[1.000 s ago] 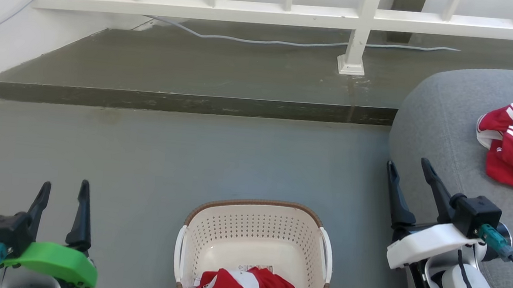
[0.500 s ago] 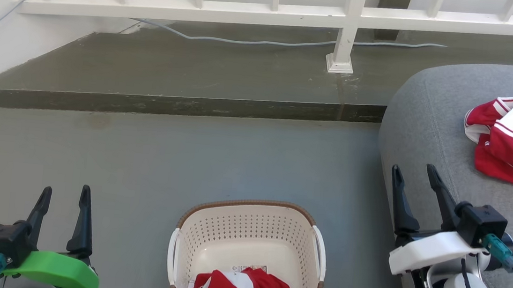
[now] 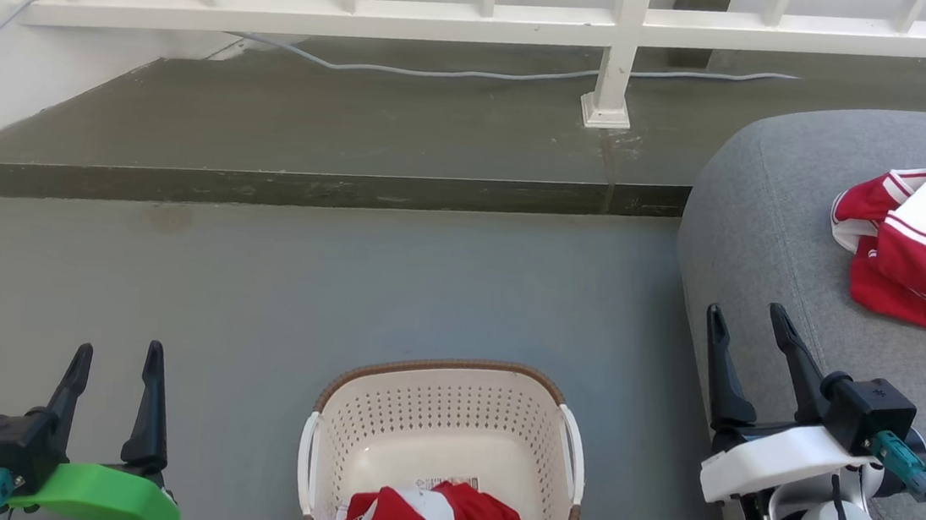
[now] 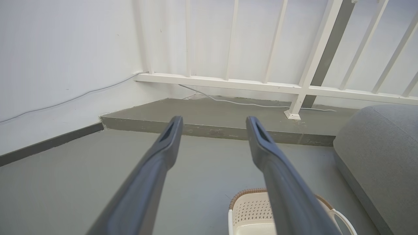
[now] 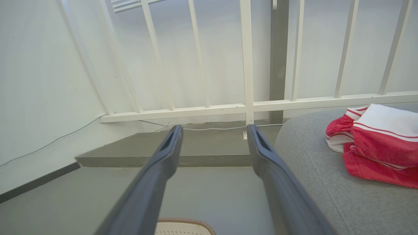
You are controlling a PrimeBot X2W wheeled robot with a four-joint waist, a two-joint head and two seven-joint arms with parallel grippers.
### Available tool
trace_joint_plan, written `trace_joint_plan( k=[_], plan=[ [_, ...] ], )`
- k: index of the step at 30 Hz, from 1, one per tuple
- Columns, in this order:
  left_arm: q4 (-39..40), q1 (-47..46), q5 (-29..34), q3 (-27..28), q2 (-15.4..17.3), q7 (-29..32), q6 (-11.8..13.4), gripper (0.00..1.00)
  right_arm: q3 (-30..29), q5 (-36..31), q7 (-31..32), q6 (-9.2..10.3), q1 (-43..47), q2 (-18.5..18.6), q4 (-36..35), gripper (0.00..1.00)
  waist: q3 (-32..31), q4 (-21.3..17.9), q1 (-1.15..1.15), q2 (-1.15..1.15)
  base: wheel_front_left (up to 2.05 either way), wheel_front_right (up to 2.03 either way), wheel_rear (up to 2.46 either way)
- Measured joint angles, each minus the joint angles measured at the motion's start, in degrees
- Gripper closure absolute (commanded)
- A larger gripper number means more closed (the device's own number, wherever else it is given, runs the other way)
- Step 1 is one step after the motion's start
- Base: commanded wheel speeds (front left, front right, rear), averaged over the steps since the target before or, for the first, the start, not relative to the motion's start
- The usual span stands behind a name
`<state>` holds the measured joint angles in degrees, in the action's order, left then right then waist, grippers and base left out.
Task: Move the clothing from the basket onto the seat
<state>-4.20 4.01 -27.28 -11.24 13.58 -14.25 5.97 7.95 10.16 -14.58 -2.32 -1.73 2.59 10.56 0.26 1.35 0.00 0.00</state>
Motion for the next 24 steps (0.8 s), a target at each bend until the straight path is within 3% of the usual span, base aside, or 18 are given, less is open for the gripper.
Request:
trace_joint_plan(
  k=[24],
  plan=[
    [2.3, 0.3, 1.2, 0.5, -0.5, 0.0, -2.5, 0.0, -0.3, 0.0, 0.0, 1.35, -2.2, 0.0, -3.8, 0.0, 7.2, -0.4, 0.0, 0.0, 0.0, 0.0, 0.0]
  ],
)
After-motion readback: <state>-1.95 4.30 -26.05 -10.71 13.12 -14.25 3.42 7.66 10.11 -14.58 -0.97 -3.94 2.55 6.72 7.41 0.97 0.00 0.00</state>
